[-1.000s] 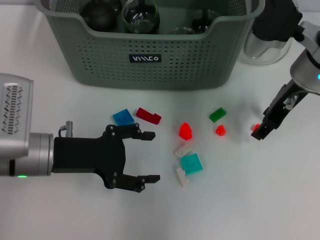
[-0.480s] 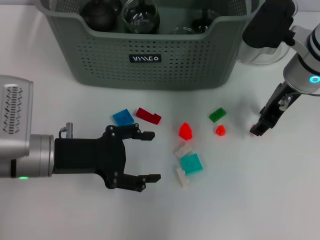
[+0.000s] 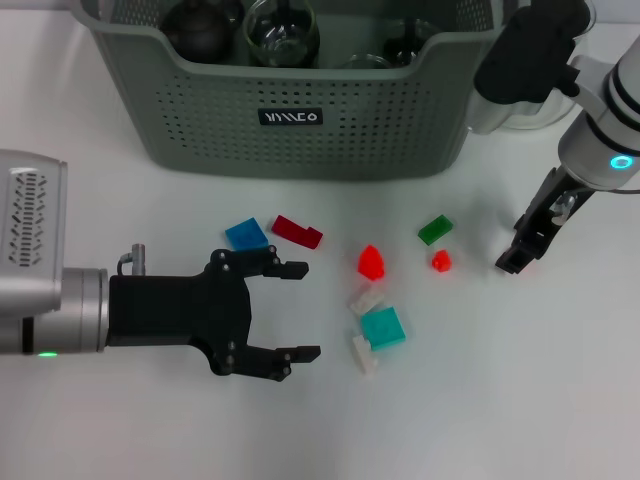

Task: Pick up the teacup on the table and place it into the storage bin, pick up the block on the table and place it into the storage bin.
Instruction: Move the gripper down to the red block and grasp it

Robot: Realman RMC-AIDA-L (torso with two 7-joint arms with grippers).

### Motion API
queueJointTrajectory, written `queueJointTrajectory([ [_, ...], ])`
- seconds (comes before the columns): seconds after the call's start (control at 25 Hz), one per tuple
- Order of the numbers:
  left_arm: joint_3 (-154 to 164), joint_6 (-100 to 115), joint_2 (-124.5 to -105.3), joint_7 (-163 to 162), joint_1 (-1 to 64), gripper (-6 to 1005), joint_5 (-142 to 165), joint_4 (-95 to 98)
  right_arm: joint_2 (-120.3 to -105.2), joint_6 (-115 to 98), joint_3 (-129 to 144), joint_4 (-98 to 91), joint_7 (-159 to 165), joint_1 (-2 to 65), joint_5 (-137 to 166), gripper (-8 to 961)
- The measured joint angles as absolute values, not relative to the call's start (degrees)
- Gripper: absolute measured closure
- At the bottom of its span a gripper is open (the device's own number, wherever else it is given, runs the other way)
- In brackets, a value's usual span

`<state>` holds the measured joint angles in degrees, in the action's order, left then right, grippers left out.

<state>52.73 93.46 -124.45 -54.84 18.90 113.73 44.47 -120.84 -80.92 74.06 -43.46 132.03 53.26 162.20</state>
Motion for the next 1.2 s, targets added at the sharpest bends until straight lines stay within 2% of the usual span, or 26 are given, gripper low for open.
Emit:
queueJointTrajectory([
  [0.64, 52.7, 92.9, -124.45, -54.8, 18.9, 137, 113.7, 44.4, -120.67, -80.9, 76.4, -43.5, 132.5, 53.3, 161.4, 639],
  [0.84, 52.7, 92.9, -124.45, -54.9, 18.8, 138, 113.6, 44.4, -120.67, -80.8, 76.5, -43.3, 132.5, 53.3, 161.4, 677],
  [1.2, 52.7, 92.8, -124.45, -54.9, 18.7, 137, 113.6, 44.3, -120.69, -80.8, 76.6, -43.2, 132.5, 53.0, 161.4, 676],
])
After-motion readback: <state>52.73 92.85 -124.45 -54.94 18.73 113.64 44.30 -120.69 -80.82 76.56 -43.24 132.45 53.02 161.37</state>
